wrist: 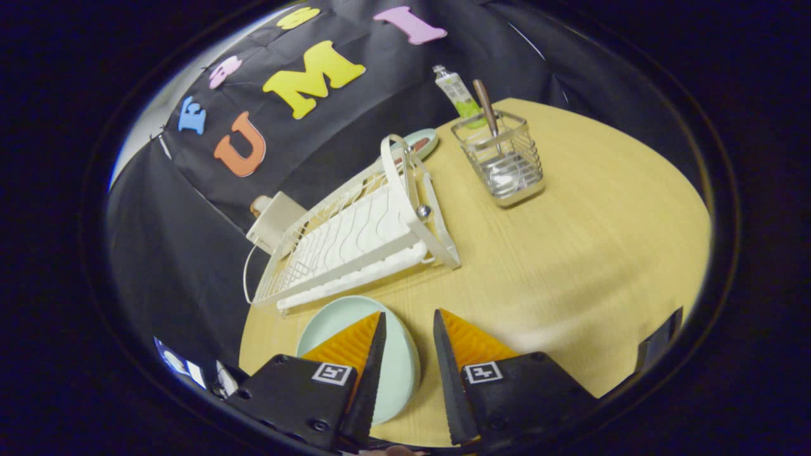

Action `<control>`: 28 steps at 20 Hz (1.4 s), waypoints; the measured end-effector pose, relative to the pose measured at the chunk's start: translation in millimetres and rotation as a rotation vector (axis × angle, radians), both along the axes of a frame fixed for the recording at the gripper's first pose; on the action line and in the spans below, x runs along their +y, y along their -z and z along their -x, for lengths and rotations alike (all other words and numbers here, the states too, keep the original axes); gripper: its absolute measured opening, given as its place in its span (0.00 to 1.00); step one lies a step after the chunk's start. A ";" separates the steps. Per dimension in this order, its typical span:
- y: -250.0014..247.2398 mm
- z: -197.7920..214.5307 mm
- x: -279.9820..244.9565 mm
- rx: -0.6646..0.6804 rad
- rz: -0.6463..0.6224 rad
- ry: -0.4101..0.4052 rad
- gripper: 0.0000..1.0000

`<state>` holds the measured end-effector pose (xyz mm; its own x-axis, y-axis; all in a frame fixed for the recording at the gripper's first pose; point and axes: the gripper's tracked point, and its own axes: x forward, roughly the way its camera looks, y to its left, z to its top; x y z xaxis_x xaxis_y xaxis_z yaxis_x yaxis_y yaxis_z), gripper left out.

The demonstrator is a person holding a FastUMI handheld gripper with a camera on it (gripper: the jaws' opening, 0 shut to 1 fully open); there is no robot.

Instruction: Take the plate from the dish rack, then take the spoon from the basket and place it into the plate.

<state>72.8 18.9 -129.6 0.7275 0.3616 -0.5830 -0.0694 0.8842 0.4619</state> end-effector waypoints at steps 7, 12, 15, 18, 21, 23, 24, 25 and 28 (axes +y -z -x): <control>-88.5 -20.0 -86.9 -0.404 0.246 0.143 0.86; -111.2 -69.9 -108.2 -0.449 0.267 0.158 1.00; -109.5 -115.2 -119.3 -0.453 0.334 0.156 1.00; -108.0 -155.0 -122.3 -0.457 0.344 0.133 1.00; -96.3 -196.9 -133.8 -0.403 0.314 0.146 1.00; -90.9 -217.4 -136.1 -0.369 0.299 0.148 1.00; -87.9 -226.9 -136.0 -0.358 0.306 0.142 1.00; -83.1 -232.9 -136.4 -0.343 0.313 0.138 1.00; -79.5 -247.2 -128.2 -0.298 0.274 0.125 0.95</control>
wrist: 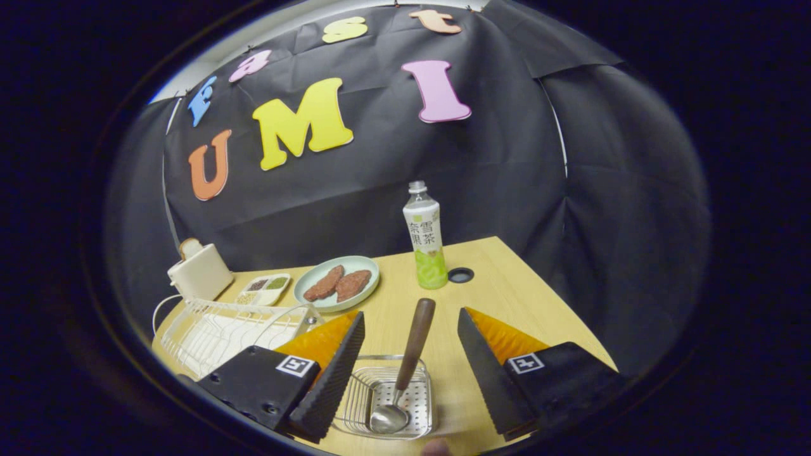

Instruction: Take the plate from the dish rack, then take the spoon from the basket and place it into the plate.

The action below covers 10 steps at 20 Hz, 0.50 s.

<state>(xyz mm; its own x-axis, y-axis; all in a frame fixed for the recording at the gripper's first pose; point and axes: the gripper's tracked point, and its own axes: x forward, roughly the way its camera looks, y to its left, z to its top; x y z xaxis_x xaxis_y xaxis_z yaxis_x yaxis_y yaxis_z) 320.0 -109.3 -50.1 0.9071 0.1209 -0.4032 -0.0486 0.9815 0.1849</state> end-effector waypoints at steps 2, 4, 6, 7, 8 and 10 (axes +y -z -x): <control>6.6 -5.7 -1.6 0.023 -0.005 0.014 0.86; 10.1 -6.2 2.1 0.043 -0.037 0.023 0.72; 11.9 -5.7 1.4 0.051 -0.051 0.037 0.58; 13.6 -4.4 -0.9 0.056 -0.048 0.044 0.50; 11.3 -1.2 -1.8 0.056 -0.058 0.048 0.36; 4.5 6.2 0.1 0.054 -0.086 0.049 0.22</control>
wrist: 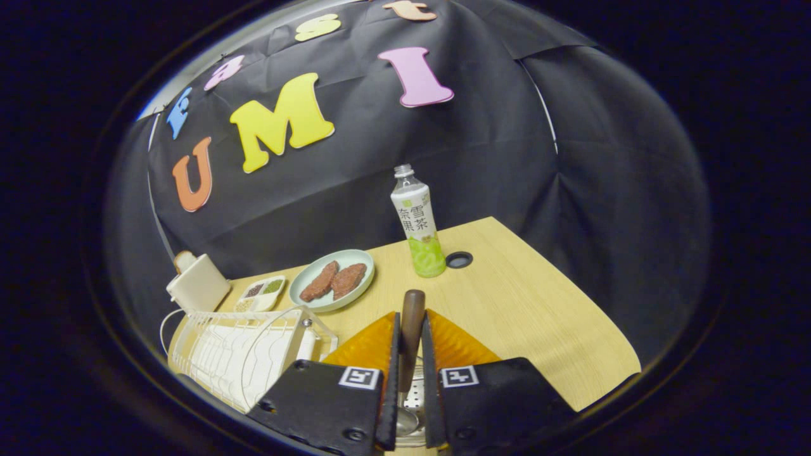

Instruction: Take the plate from the dish rack, then take the spoon from the basket and place it into the plate.

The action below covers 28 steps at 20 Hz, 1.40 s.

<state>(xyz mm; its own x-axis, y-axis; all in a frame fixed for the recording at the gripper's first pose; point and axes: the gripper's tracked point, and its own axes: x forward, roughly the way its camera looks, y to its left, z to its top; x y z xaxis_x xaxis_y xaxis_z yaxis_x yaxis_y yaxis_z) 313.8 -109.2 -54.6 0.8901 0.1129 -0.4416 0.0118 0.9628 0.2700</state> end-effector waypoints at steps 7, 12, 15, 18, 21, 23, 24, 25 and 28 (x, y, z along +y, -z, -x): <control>-33.8 31.3 -3.2 -0.084 -0.076 0.072 0.09; -81.8 51.4 -7.5 -0.218 -0.035 0.123 0.08; -122.3 69.7 -13.6 -0.325 -0.014 0.170 0.08; -153.2 103.7 -4.5 -0.409 -0.010 0.178 0.08; -163.9 145.7 21.7 -0.428 -0.045 0.135 0.08; -152.7 167.0 44.4 -0.411 -0.061 0.091 0.08; -144.0 178.4 54.7 -0.400 -0.063 0.072 0.08; -135.8 187.4 67.4 -0.391 -0.068 0.057 0.08; -104.1 213.0 100.3 -0.354 -0.087 0.022 0.08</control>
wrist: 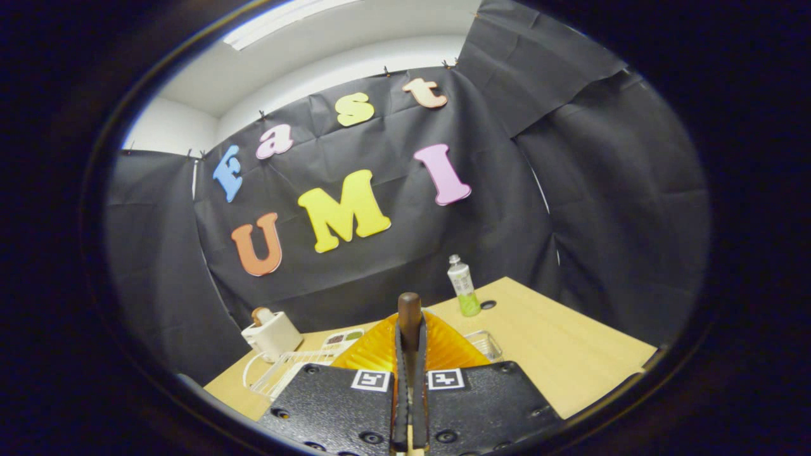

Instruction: Take the plate from the dish rack, then take the spoon from the basket and place it into the plate.

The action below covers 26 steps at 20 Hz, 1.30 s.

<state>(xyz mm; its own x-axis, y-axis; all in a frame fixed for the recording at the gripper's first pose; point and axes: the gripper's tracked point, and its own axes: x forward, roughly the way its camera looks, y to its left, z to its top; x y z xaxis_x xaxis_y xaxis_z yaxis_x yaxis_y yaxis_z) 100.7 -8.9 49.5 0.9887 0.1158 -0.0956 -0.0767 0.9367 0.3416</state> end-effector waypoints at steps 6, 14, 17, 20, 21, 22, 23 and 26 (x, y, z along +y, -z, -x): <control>64.0 27.4 52.9 0.060 -0.052 -0.022 0.08; 114.4 36.0 95.4 0.089 -0.181 0.017 0.09; 122.2 41.9 105.2 0.091 -0.173 0.008 0.13; 122.7 49.8 110.5 0.082 -0.144 -0.008 0.19; 124.3 50.1 109.9 0.075 -0.129 -0.004 0.27; 119.7 51.9 107.8 0.058 -0.113 0.002 0.34; 113.9 53.5 104.5 0.032 -0.098 0.011 0.45; 93.5 62.7 98.2 -0.048 -0.034 0.028 0.63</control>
<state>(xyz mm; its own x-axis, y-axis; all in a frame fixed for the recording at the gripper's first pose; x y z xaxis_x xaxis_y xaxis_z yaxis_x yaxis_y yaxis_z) 38.1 89.3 -44.0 0.9949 0.0908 -0.0446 -0.0680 0.9268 0.3694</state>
